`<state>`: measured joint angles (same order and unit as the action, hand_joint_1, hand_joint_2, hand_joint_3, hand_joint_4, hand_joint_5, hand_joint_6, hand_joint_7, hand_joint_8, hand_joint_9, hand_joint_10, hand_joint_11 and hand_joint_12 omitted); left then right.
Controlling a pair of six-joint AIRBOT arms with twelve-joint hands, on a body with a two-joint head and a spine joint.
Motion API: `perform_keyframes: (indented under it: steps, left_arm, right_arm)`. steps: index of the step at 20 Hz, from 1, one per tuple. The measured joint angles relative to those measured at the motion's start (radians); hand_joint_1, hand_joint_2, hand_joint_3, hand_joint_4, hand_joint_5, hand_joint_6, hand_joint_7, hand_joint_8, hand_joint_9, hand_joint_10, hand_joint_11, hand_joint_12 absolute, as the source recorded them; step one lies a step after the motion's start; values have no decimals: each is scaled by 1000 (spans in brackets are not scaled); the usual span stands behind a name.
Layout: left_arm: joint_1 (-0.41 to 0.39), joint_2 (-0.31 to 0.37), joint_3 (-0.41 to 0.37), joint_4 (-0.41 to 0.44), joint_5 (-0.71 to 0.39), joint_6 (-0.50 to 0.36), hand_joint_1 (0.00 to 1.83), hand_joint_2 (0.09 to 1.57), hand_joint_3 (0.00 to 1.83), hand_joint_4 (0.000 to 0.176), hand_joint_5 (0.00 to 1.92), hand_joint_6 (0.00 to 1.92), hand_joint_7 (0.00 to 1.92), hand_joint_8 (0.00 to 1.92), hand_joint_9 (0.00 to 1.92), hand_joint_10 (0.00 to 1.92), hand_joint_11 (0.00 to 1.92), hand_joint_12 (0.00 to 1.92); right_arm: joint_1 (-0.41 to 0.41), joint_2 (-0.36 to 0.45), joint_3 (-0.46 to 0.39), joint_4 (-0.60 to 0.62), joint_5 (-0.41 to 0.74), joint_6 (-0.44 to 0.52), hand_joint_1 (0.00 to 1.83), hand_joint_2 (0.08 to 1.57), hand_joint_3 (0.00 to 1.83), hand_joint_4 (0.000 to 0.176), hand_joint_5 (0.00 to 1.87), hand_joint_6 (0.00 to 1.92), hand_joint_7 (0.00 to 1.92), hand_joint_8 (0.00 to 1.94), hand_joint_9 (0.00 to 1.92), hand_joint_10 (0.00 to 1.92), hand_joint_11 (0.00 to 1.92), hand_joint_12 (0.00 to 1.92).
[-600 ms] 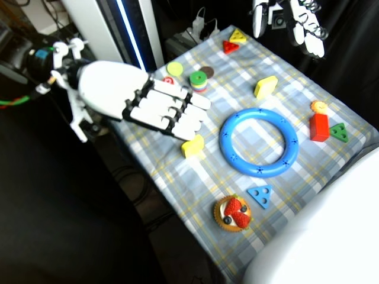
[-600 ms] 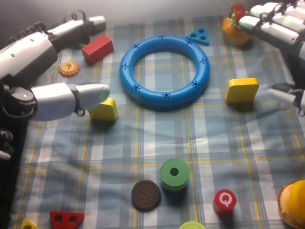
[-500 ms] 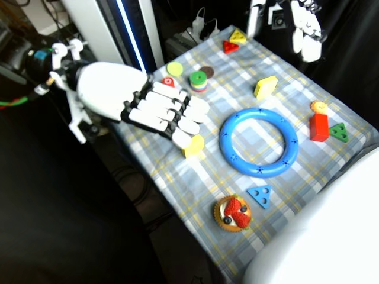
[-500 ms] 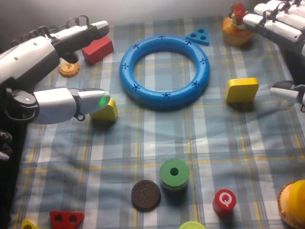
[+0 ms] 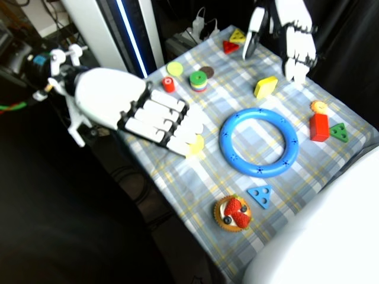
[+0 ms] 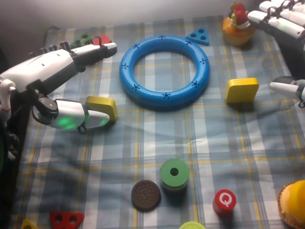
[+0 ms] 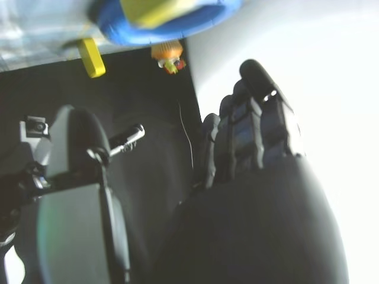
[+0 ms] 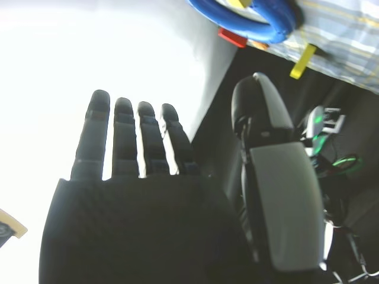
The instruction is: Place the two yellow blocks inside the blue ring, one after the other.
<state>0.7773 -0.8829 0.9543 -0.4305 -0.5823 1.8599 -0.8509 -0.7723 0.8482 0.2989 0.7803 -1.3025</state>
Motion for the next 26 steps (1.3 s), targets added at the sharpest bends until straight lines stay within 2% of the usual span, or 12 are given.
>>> perform_keyframes:
  steps: [7,9,10,12,13,17,20,21,22,23,24,26]
  left_arm:
    - [-14,-63,56,-119,79,146,1127,1116,1,32,614,30,622,21,378,70,0,851]
    - [-16,-77,68,-132,94,159,1151,1099,0,19,712,45,803,74,543,138,0,1072]
    - [-16,-82,72,-139,101,162,1193,1134,48,0,764,946,920,938,665,398,0,1547]
    - [-16,-94,87,-156,106,167,1249,1140,2,0,974,742,919,1344,681,1512,250,1897]
    - [-17,-94,87,-159,106,172,1251,1145,1,0,1002,689,889,1416,664,1737,398,1916]
    - [-45,-90,72,-133,84,174,1158,1126,2,0,952,1013,825,1905,751,1921,876,1921]
    - [-67,-89,69,-121,62,173,1148,1149,2,0,906,1090,822,1920,743,1921,723,1921]
    - [-79,-89,69,-114,61,173,1204,1178,36,0,813,1219,807,1478,675,1921,503,1921]
    - [-102,-91,72,-99,63,172,1218,1189,19,0,803,1229,815,1372,669,1921,466,1921]
    - [-120,-100,83,-87,64,173,1161,1158,2,0,884,1124,872,1643,715,1921,512,1921]
    - [-142,-114,98,-80,65,174,1210,1179,17,0,827,1202,835,1398,670,1921,418,1921]
    - [-179,-140,124,-70,84,173,1223,1206,4,0,830,973,813,1551,638,1919,486,1921]
  right_arm:
    - [-11,-3,2,15,2,12,630,1293,0,0,0,0,0,0,0,0,0,203]
    - [-15,-4,4,13,6,21,639,1282,0,0,0,0,0,0,0,0,0,276]
    - [-15,-4,4,15,7,22,623,1282,0,0,0,0,0,0,0,0,0,276]
    - [-15,-4,4,14,7,24,611,1280,0,0,0,0,0,0,0,0,0,168]
    - [-22,-4,4,14,13,27,610,1277,0,0,0,0,0,0,0,0,0,105]
    - [-26,-4,4,18,11,31,618,1277,0,0,0,0,0,0,0,0,12,9]
    - [-26,-4,4,19,15,31,602,1282,2,0,0,0,0,0,0,0,2,1]
    - [-27,-4,4,19,15,33,600,1283,2,0,0,0,0,0,0,0,4,2]
    - [-27,-4,4,19,14,34,601,1285,3,0,0,0,0,0,0,0,16,8]
    - [-27,-4,4,18,15,34,575,1292,5,0,0,0,0,0,0,0,22,13]
    - [-27,-4,4,18,16,34,572,1296,6,0,0,0,0,0,0,0,34,21]
    - [-27,-4,5,20,15,35,583,1297,0,0,0,0,0,0,0,0,8,205]
